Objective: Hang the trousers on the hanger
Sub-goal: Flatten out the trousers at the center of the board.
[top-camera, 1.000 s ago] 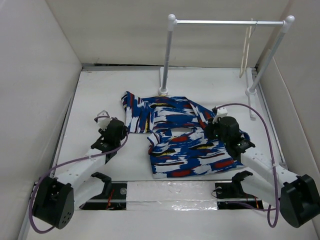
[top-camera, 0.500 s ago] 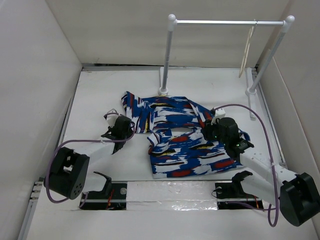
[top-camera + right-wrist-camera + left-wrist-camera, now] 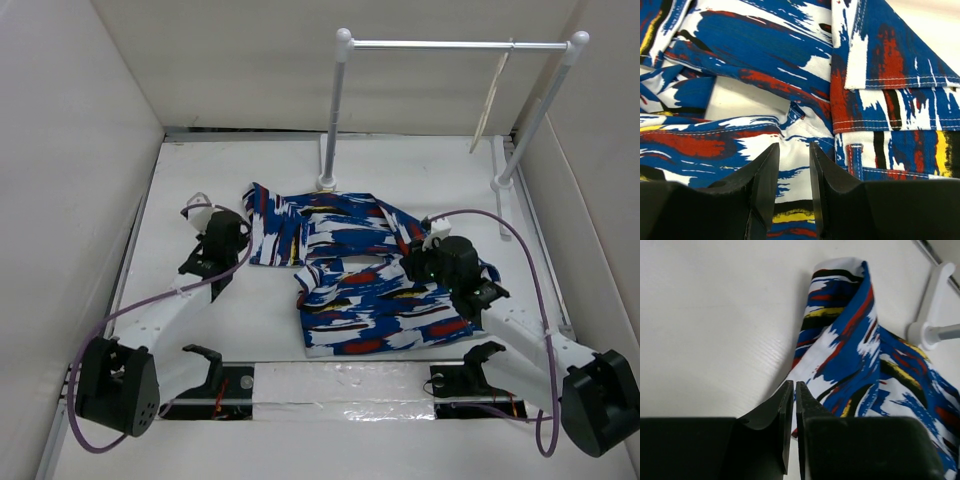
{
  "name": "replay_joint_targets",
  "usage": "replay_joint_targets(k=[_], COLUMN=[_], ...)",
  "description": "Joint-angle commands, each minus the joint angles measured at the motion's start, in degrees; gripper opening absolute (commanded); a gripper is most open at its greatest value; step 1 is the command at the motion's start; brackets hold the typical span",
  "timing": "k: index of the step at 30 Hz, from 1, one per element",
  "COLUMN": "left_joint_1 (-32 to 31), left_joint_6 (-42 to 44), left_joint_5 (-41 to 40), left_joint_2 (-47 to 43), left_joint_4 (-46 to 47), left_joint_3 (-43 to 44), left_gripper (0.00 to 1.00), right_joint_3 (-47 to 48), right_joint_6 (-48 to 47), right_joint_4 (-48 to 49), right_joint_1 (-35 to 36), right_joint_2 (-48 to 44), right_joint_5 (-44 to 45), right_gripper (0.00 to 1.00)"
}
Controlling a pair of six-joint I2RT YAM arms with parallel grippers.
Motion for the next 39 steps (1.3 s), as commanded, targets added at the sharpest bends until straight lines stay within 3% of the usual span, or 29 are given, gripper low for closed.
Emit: replay_joint_targets(k=[1,2,3,6,14,20,25,29,34,39], left_joint_1=[0.13,0.13,0.13,-1.1,-1.1,-1.98,-1.98,-0.84,1.1,5.47], left_joint_6=[3.02,3.03,3.03,2.07,0.22,0.22,0.83,0.4,-0.31,2.06], left_joint_5=[4.05,7.47,8.54,7.68,9.08,6.1,4.08,2.67,-2.59,-12.09], left_joint_2=[0.51,1.83,4.71,8.07,15.19,20.12,22.49,22.06,11.46,3.44], left_joint_4=[-1.91,-2.0,-3.57,-2.97,0.19,-0.68,-0.85,-2.61,-12.77,-25.44], left_joint_3=[2.28,2.54,2.54,0.53,-0.98,2.54,3.77,5.0,9.3,23.35], left_gripper=[0.06,0.11,0.23,0.37,0.41,0.31,0.01,0.0,0.0,0.0], right_joint_3=[-0.37,-0.54,-0.72,-1.16,-1.43,-1.78,-2.21,-2.13,-2.04,-2.39], right_joint_6=[-0.49,-0.49,-0.49,-0.32,-0.23,0.04,-0.05,-0.14,-0.14,-0.05], right_joint_4=[2.59,2.58,2.58,2.58,2.85,3.02,3.2,2.58,2.59,2.06], right_joint_1=[0.43,0.43,0.43,0.43,0.43,0.43,0.43,0.43,0.43,0.43], right_joint_2=[-1.56,-1.91,-2.35,-3.5,-4.2,-5.26,-5.87,-6.48,-7.37,-9.74], right_joint_5=[-1.53,-1.45,-1.27,-1.44,-3.29,-3.73,-4.34,-5.57,-6.28,-6.45], right_gripper=[0.37,0.37,0.38,0.38,0.38,0.38,0.39,0.39,0.39,0.39])
